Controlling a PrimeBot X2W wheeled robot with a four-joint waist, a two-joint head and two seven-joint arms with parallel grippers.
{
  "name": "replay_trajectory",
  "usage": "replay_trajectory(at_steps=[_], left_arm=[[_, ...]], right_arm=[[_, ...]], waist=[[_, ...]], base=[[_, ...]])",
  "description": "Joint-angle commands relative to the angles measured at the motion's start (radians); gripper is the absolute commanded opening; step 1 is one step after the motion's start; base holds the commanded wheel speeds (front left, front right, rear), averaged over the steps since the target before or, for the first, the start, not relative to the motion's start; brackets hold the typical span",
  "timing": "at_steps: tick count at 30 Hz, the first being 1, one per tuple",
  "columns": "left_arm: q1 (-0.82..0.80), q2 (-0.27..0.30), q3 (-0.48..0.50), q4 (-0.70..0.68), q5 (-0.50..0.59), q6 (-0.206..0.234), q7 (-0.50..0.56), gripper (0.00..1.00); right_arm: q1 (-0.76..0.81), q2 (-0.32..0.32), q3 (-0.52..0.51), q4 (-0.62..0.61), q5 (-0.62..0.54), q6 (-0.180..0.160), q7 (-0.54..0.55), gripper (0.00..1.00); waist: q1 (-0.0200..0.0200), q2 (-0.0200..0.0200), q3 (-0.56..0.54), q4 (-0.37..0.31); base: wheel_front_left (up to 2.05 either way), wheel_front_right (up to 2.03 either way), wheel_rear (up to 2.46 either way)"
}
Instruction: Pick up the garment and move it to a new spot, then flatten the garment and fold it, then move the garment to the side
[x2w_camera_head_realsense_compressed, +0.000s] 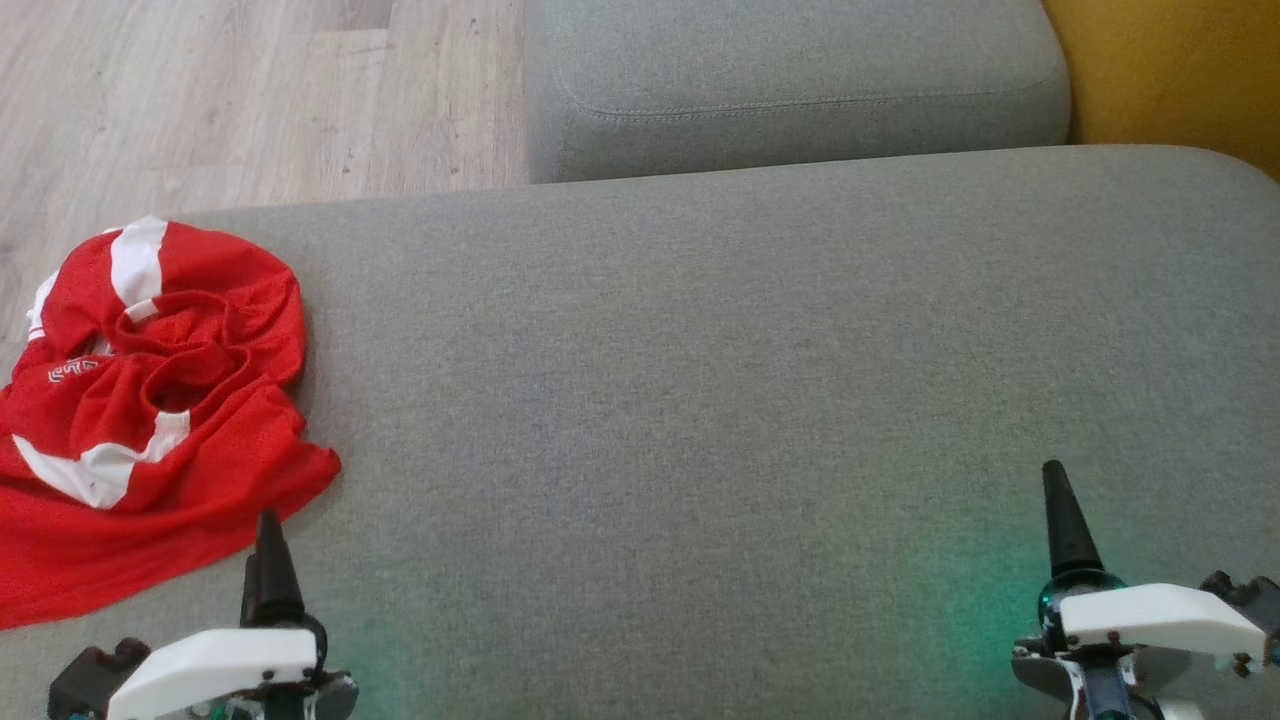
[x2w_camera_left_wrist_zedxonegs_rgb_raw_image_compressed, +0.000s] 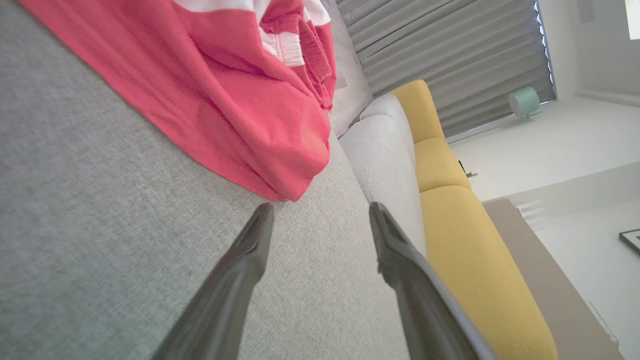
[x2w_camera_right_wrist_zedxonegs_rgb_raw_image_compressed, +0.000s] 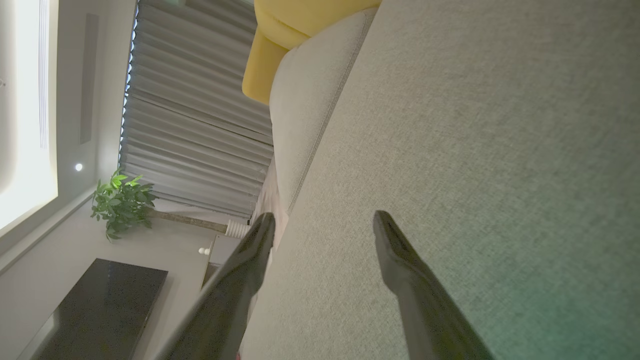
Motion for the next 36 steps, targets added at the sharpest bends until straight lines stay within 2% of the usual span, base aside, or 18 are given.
replay_trajectory(at_steps=[1,19,24,36], left_arm=[[-0.022,0.005,0.002,-0.037,0.021,0.003,-0.011,1.0],[-0.017,0.006,-0.044,-0.087,0.287,0.05,-0.069,1.0],[-0.019,0.006,-0.052,-0.096,0.338,0.058,-0.081,1.0],[-0.021,0.007,-0.074,-0.125,0.492,0.087,-0.116,1.0]], right_arm=[[-0.056,-0.006,0.012,-0.038,-0.022,0.0,-0.01,1.0],[-0.072,-0.008,0.055,-0.056,-0.266,0.0,-0.069,1.0],[-0.071,-0.008,0.062,-0.062,-0.296,0.0,-0.081,1.0],[-0.081,-0.009,0.083,-0.062,-0.456,0.0,-0.116,1.0]], waist=[[0.0,0.0,0.0,0.0],[0.0,0.0,-0.001,-0.001],[0.0,0.0,-0.001,0.0],[0.0,0.0,0.003,0.001]], base=[[0.0,0.0,0.0],[0.0,0.0,0.0],[0.0,0.0,0.0],[0.0,0.0,0.0]])
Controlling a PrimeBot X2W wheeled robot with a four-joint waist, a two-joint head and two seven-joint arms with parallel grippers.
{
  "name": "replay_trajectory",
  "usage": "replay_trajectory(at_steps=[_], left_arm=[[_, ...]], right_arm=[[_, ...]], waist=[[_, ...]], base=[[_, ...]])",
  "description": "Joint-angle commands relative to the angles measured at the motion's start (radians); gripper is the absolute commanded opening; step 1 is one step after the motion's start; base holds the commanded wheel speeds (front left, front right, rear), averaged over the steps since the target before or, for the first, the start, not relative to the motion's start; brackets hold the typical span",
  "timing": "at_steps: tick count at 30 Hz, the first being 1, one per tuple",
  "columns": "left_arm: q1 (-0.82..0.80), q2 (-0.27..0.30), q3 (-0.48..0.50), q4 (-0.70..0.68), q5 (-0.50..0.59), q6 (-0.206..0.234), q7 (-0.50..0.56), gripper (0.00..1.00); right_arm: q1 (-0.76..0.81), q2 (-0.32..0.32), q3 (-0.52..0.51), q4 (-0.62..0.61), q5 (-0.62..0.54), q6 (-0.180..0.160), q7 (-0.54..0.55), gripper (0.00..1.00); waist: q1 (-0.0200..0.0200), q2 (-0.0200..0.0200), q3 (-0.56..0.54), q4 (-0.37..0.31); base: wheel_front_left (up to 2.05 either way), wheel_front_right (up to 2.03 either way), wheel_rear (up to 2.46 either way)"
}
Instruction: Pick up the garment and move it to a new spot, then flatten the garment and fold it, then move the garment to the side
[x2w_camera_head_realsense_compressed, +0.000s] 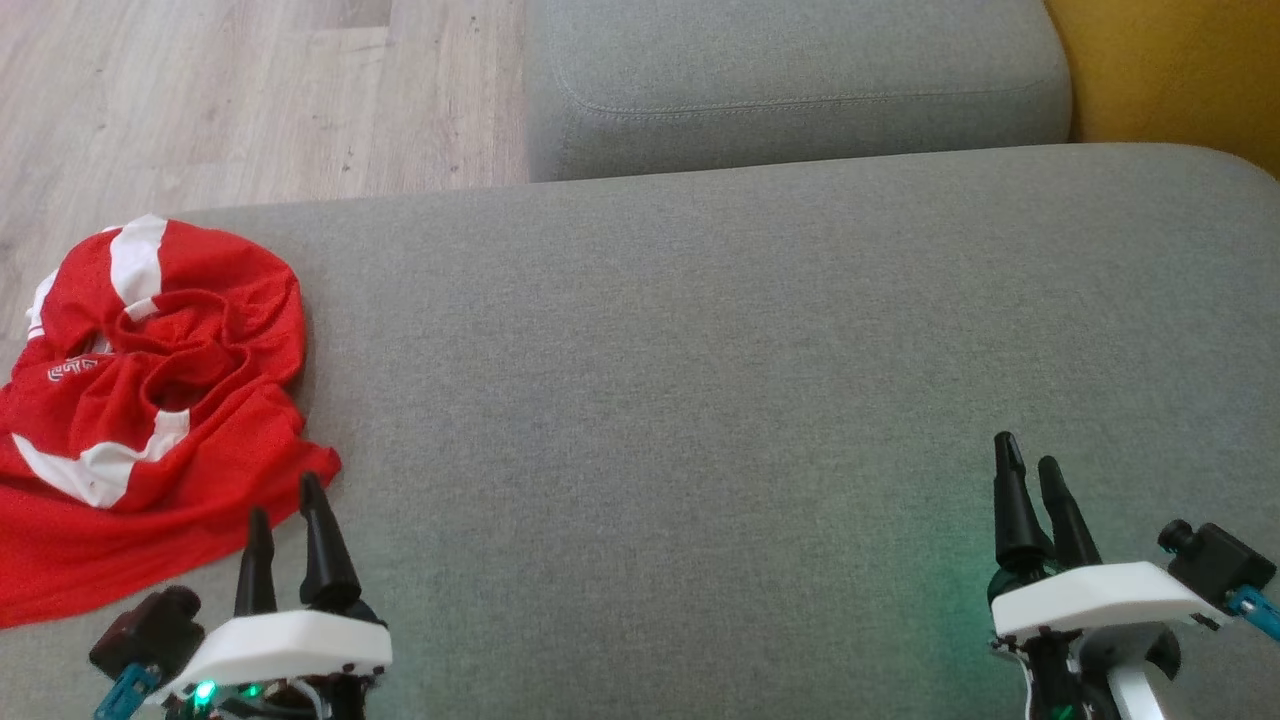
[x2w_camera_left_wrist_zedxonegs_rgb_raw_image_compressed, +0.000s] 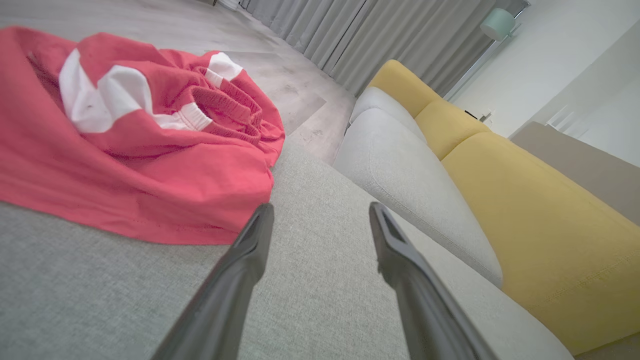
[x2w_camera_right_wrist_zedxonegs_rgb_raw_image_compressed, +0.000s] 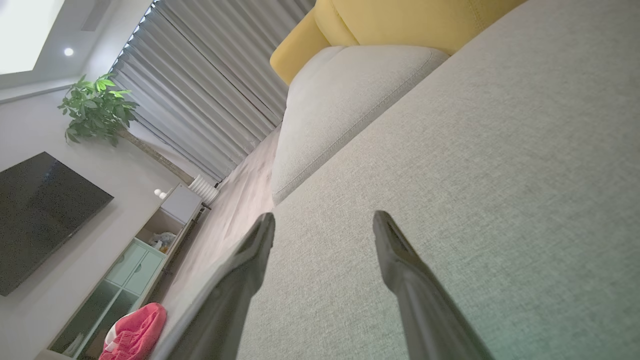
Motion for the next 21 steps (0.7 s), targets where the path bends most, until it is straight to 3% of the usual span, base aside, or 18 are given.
replay_trajectory(at_steps=[1,21], left_arm=[[-0.034,0.006,0.007,-0.045,0.054,0.012,-0.017,1.0],[-0.021,0.007,-0.039,-0.047,0.32,0.047,-0.076,1.0]], right_arm=[[-0.06,-0.008,0.016,-0.04,-0.048,0.0,-0.018,1.0],[-0.058,-0.01,0.052,-0.031,-0.322,-0.001,-0.077,1.0]], waist=[[-0.0001,0.0,0.001,0.0],[-0.0001,0.0,-0.008,0.001]], base=[[0.0,0.0,0.0],[0.0,0.0,0.0]])
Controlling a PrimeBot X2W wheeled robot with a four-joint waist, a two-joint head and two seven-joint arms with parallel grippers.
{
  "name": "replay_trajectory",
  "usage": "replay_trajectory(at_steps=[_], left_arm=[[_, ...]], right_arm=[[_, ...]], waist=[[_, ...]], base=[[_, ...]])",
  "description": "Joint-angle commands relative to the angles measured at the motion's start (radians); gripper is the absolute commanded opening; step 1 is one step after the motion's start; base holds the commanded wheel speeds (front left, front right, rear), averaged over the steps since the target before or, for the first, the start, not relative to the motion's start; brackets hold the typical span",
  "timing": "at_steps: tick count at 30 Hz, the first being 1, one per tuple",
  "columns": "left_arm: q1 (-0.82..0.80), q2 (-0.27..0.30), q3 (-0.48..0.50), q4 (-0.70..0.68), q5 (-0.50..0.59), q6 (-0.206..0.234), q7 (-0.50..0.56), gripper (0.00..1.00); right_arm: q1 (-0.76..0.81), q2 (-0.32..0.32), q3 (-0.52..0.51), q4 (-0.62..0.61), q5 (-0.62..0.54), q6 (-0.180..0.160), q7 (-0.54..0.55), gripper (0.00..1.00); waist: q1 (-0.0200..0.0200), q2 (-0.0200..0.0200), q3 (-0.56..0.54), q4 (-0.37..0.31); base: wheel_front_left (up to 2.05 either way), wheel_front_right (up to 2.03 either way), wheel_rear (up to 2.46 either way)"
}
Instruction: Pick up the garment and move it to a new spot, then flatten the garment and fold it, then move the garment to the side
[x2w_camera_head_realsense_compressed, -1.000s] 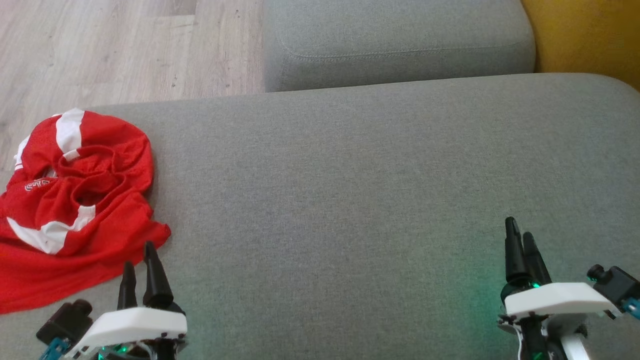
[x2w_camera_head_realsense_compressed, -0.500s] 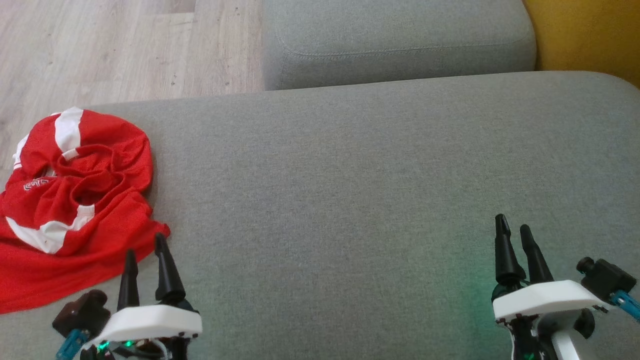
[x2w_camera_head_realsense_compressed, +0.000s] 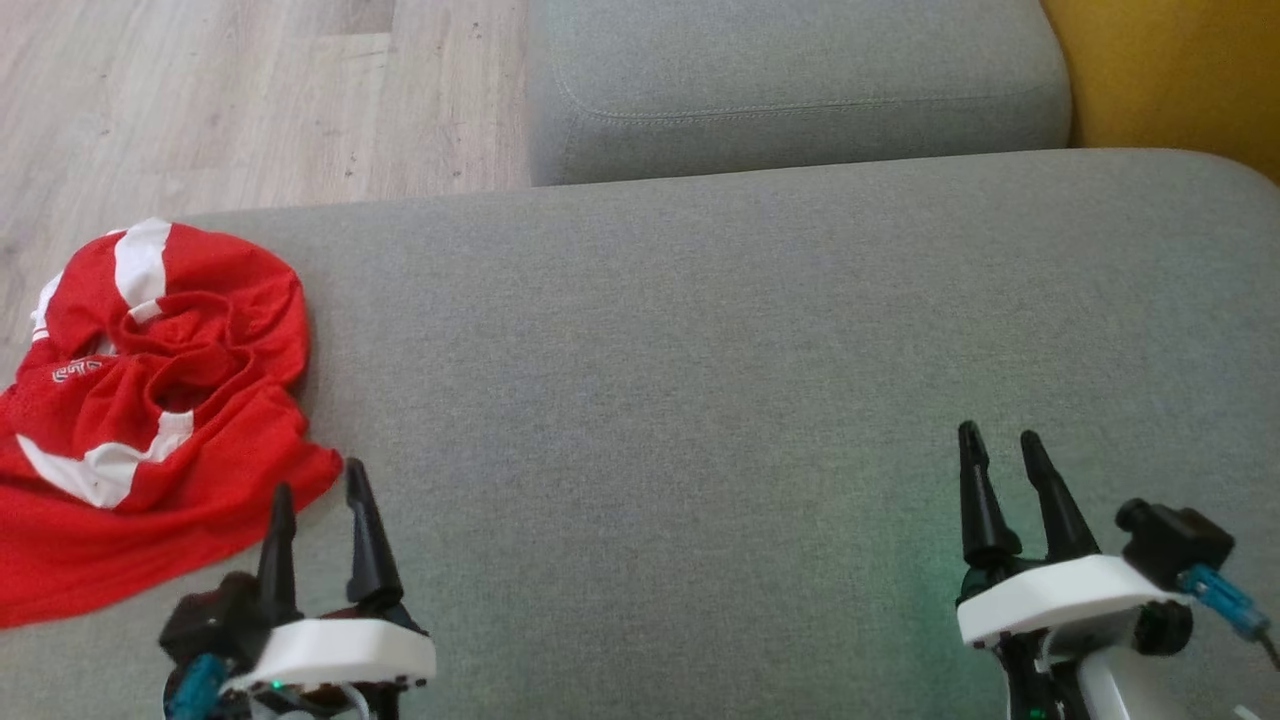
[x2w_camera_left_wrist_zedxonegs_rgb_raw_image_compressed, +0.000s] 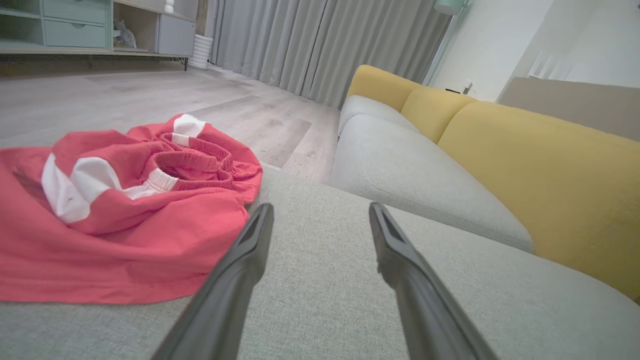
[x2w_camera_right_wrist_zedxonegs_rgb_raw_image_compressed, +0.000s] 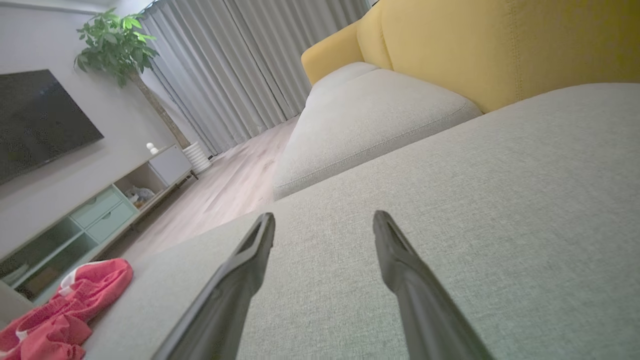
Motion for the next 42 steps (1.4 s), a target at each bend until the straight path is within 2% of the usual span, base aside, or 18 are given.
replay_trajectory(at_steps=[1,30,42], left_arm=[[-0.022,0.007,0.013,-0.031,0.042,0.009,-0.017,1.0],[0.0,0.008,-0.025,0.012,0.396,0.072,-0.099,1.0],[-0.004,0.008,-0.03,0.026,0.388,0.076,-0.101,1.0]], right_arm=[[-0.038,-0.008,0.022,-0.017,-0.044,-0.001,-0.019,1.0],[-0.038,-0.011,0.048,0.036,-0.375,-0.001,-0.101,1.0],[-0.039,-0.011,0.042,0.037,-0.381,-0.001,-0.103,1.0]], waist=[[0.0,0.0,-0.003,0.001],[-0.0001,0.0,-0.023,0.0],[-0.0001,0.0,-0.014,0.005]], base=[[0.0,0.0,0.0],[0.0,0.0,0.0],[0.0,0.0,0.0]])
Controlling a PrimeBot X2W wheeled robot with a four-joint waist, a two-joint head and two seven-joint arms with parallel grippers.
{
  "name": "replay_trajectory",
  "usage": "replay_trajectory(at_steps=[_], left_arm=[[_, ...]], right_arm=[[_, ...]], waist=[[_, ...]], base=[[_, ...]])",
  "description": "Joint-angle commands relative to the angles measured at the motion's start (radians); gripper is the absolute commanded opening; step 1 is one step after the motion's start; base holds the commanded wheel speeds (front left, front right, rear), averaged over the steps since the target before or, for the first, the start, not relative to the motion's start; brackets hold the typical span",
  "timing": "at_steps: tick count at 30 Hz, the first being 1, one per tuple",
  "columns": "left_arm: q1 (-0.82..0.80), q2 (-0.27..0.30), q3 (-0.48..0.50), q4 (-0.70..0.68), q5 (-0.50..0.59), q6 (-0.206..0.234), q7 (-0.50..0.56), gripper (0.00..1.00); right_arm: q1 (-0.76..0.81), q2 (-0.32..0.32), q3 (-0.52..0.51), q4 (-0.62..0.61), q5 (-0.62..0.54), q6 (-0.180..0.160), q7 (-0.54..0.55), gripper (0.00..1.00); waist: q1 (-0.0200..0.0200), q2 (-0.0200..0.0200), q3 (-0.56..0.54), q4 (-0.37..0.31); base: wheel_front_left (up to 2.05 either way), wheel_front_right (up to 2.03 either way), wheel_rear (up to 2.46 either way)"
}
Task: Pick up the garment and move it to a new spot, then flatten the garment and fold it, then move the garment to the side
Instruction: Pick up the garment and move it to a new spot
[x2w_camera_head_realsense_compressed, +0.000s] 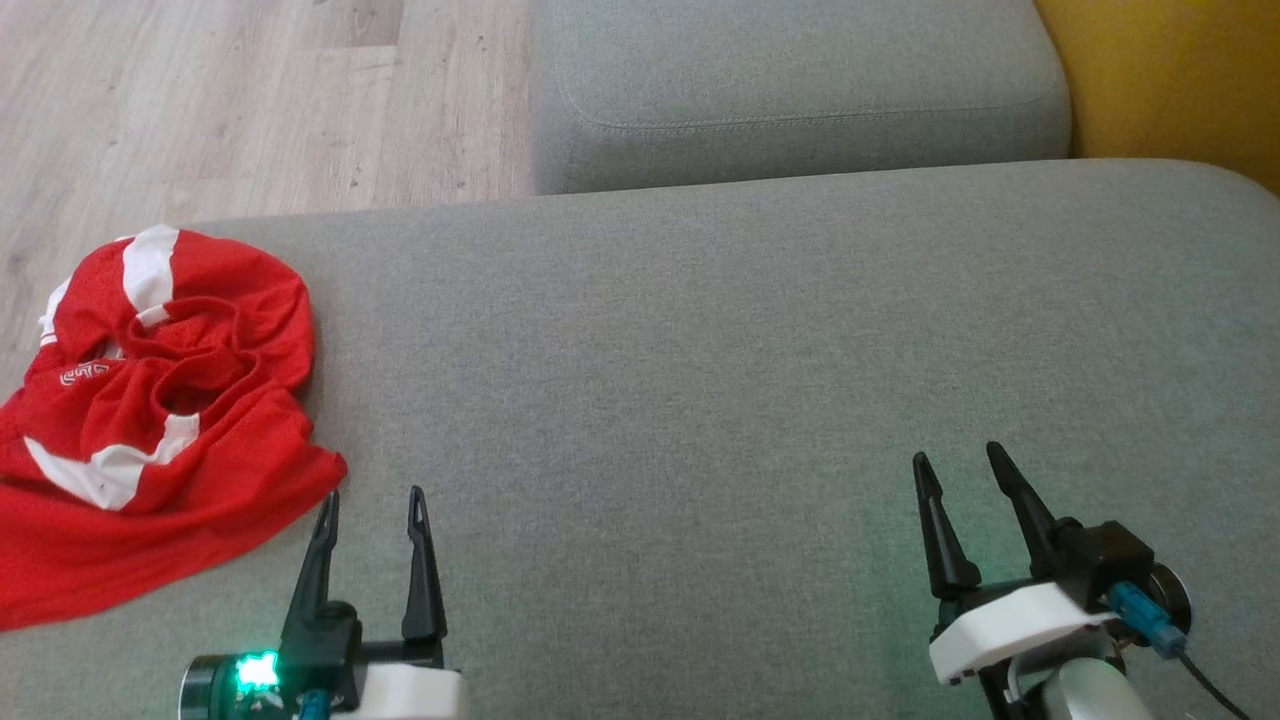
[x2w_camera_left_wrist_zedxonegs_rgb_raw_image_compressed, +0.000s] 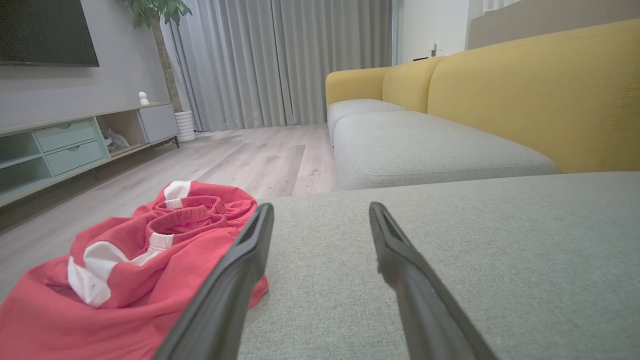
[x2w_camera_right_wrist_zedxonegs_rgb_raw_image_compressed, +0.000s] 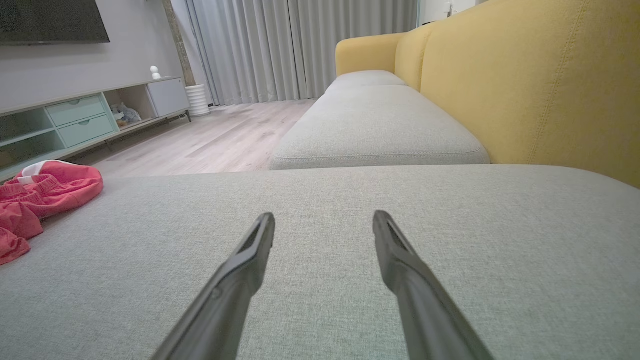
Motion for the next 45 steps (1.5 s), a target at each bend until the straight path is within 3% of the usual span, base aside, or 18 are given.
replay_trajectory(at_steps=[1,10,20,29,38,45], left_arm=[[-0.028,0.006,0.023,-0.027,-0.003,0.006,-0.01,1.0],[-0.037,0.006,0.03,-0.022,-0.023,0.002,-0.01,1.0],[-0.018,0.011,0.115,-0.014,-0.01,-0.018,-0.01,1.0],[0.027,0.017,0.17,-0.031,0.017,-0.008,-0.01,1.0],[0.032,0.018,0.211,-0.07,0.013,-0.02,-0.01,1.0],[-0.087,0.035,0.231,-0.136,0.021,-0.04,-0.01,1.0]], right_arm=[[-0.041,-0.009,0.02,-0.028,-0.007,-0.001,-0.014,1.0],[-0.034,-0.009,0.012,-0.036,-0.014,-0.001,-0.014,1.0],[-0.014,-0.009,0.009,-0.043,-0.019,-0.001,-0.014,1.0],[-0.018,-0.009,0.049,-0.05,-0.013,-0.001,-0.014,1.0],[-0.007,-0.009,0.043,-0.057,-0.017,-0.001,-0.014,1.0],[-0.033,-0.009,0.009,-0.08,-0.081,-0.001,-0.014,1.0]], waist=[[0.0,0.0,0.001,0.001],[0.0,0.0,0.005,0.049],[0.0,0.0,-0.006,0.233],[0.0,0.0,-0.023,0.346],[0.0,0.0,-0.003,0.391],[0.0,0.0,0.112,0.386]], base=[[0.0,0.0,0.0],[0.0,0.0,0.0],[0.0,0.0,0.0],[0.0,0.0,0.0],[0.0,0.0,0.0],[0.0,0.0,0.0]])
